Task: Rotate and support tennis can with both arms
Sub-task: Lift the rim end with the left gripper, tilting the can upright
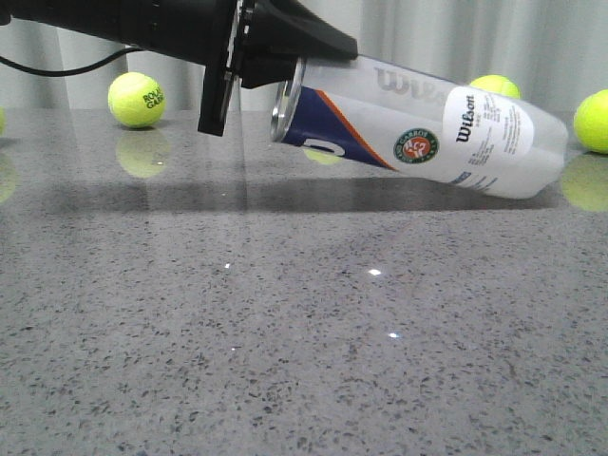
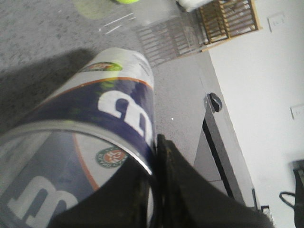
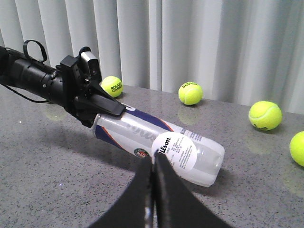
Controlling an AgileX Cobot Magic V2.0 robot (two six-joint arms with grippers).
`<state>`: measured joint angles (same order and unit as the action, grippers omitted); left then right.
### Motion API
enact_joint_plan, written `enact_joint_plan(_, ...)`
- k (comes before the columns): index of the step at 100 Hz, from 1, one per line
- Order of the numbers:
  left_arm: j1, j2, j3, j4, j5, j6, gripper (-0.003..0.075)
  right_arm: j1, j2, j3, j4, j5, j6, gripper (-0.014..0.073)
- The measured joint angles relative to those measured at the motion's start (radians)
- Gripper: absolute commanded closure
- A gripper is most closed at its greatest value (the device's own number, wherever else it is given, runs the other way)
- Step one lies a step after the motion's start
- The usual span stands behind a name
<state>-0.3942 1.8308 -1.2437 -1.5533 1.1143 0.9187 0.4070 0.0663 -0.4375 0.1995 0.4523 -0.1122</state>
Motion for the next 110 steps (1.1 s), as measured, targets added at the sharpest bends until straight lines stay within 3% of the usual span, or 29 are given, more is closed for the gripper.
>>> enact_joint_plan(18,0.000,-0.052,0.000,0.015,-0.020,0.043,0.0739,0.000,0.000,0.000,0.000,0.000,0.000,0.0653)
enact_joint_plan(50,0.000,-0.324,-0.003,0.337,-0.217,-0.016,0.0739,0.000,0.000,0.000,0.000,0.000,0.000,0.0653)
enact_joint_plan(81,-0.106,-0.396,-0.184,0.970,-0.171,-0.397,0.0739,0.000,0.000,0.000,0.000,0.000,0.000,0.0653)
enact_joint_plan(100,-0.210,-0.396,-0.306,1.298,-0.047,-0.618,0.0739,0.000,0.000,0.000,0.000,0.000,0.000,0.0653)
enact_joint_plan(110,-0.240,-0.374,-0.377,1.389,0.076,-0.676,0.0739,0.000,0.000,0.000,0.000,0.000,0.000,0.0653)
